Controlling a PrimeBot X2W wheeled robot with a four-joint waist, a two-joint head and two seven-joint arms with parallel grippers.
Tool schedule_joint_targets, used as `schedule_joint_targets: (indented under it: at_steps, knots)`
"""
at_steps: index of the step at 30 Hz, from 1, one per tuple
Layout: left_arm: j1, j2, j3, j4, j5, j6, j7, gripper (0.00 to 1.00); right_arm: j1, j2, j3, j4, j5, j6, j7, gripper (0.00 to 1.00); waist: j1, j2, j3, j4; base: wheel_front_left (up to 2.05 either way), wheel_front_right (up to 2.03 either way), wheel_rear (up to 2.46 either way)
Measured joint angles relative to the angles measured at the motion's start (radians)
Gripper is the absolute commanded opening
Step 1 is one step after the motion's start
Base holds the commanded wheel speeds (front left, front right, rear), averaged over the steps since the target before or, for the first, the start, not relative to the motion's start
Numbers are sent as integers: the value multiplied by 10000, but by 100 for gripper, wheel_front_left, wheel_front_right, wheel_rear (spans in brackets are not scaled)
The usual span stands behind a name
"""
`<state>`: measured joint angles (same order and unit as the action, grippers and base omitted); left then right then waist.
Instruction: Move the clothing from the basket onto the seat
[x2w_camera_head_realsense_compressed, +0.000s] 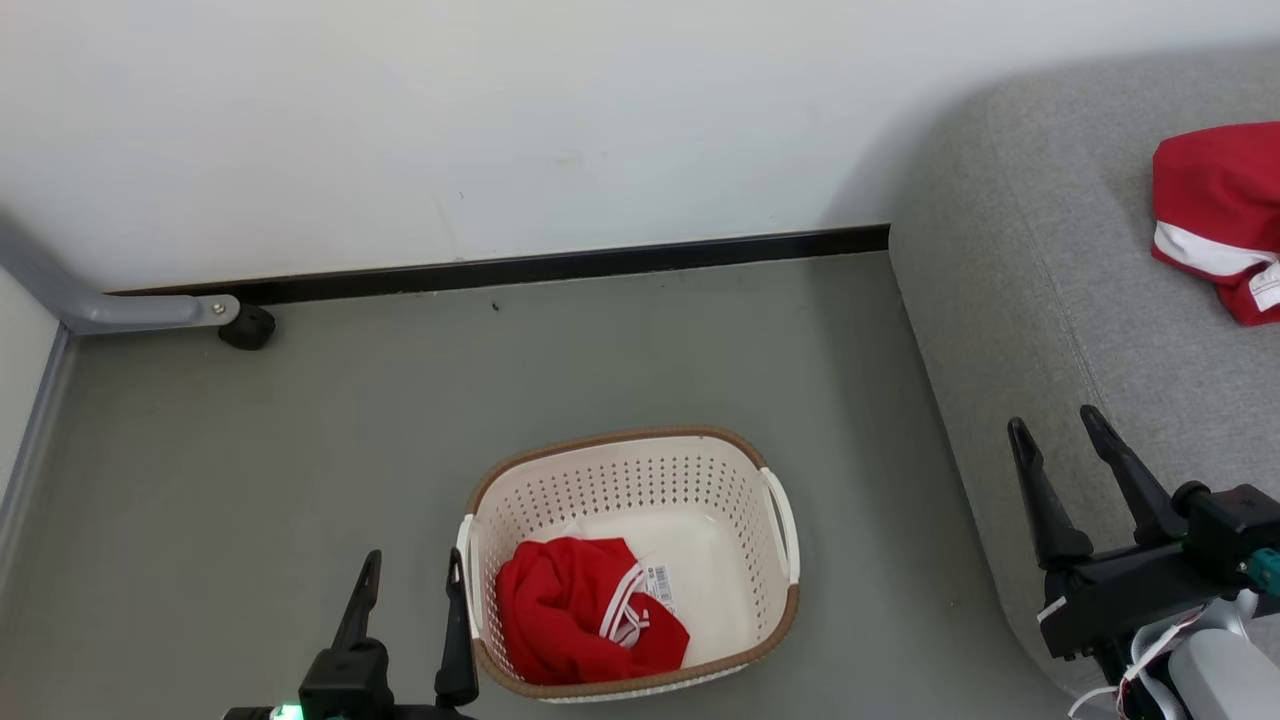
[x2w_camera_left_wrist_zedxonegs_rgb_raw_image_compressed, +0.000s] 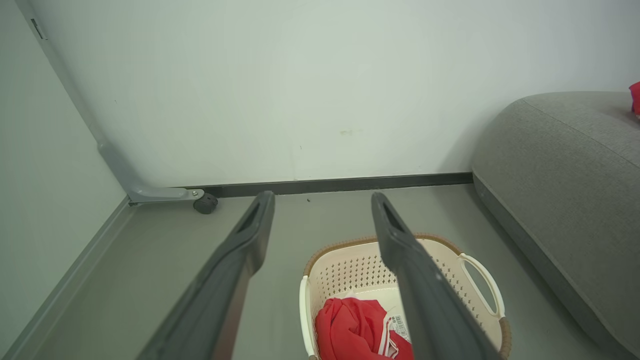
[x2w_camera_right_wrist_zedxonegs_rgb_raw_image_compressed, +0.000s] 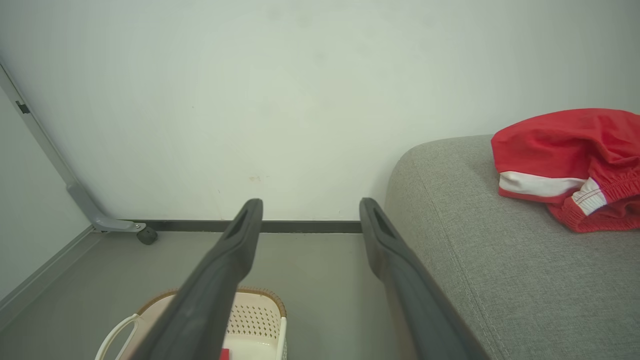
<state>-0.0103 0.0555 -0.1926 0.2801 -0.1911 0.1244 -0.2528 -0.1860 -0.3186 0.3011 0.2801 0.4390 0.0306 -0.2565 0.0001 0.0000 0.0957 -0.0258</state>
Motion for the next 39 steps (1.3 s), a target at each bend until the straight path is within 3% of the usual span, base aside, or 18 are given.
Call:
schedule_joint_targets:
  at_steps: [11, 22, 39]
  knots:
    - [-412, -33, -863, 94, 79, 0, 0, 100, -198, -186, -439, -631, -86, 228, 0, 100, 1, 1, 1026, -34, 0, 0, 0]
    - [-1746, -52, -2205, 495, -729, 0, 0, 100, -1235, -458, -708, -1386, -295, 497, -2, 100, 1, 1, 2486, -27, 0, 0, 0]
    - [-4720, -92, -3239, 2615, -1528, 0, 0, 100, -2530, -807, -957, -2174, -525, 788, -4, 100, 1, 1, 4895, -87, 0, 0, 0]
